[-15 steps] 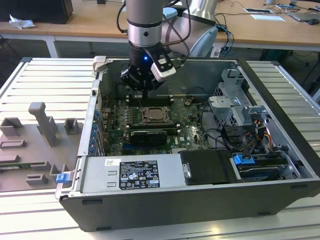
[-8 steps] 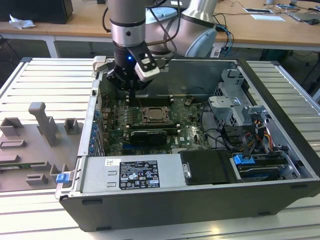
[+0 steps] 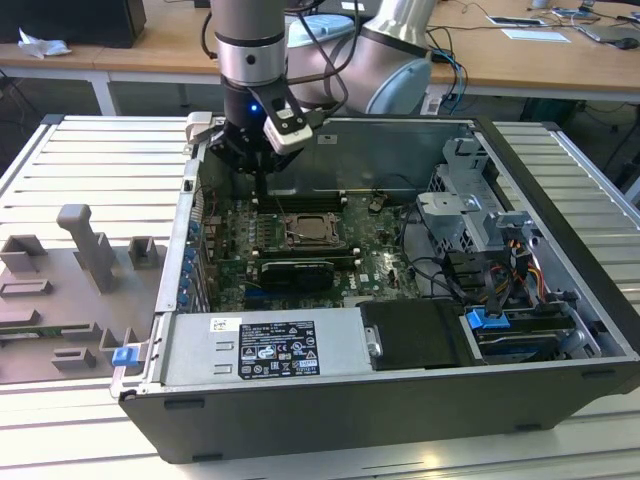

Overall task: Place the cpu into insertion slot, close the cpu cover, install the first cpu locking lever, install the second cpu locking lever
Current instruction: 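Install the first cpu locking lever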

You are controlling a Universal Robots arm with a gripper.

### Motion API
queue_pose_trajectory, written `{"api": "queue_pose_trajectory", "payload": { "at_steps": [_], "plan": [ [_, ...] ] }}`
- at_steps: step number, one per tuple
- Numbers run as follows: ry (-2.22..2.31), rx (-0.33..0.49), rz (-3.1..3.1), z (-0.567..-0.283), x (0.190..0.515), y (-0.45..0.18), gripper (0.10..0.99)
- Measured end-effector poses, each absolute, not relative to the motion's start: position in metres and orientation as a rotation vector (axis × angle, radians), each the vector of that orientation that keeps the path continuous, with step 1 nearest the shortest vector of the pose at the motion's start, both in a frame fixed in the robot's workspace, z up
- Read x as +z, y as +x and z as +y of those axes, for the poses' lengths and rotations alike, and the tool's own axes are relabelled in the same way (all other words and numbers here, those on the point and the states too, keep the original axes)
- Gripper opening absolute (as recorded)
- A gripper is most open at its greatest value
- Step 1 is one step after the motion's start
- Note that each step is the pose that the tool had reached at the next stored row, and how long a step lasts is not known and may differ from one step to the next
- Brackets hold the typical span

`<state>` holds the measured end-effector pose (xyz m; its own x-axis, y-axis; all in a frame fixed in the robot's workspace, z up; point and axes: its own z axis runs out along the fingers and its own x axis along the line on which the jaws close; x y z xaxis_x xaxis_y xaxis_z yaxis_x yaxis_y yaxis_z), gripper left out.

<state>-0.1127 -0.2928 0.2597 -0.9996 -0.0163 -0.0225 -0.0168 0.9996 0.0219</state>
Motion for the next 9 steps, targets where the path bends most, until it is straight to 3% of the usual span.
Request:
{"api": "queue_pose_trajectory", "payload": {
  "at_steps": [9],
  "plan": [
    [-0.026,0.034,3.119,-0.2905,0.2591,-0.1085,0.106]
  ]
}}
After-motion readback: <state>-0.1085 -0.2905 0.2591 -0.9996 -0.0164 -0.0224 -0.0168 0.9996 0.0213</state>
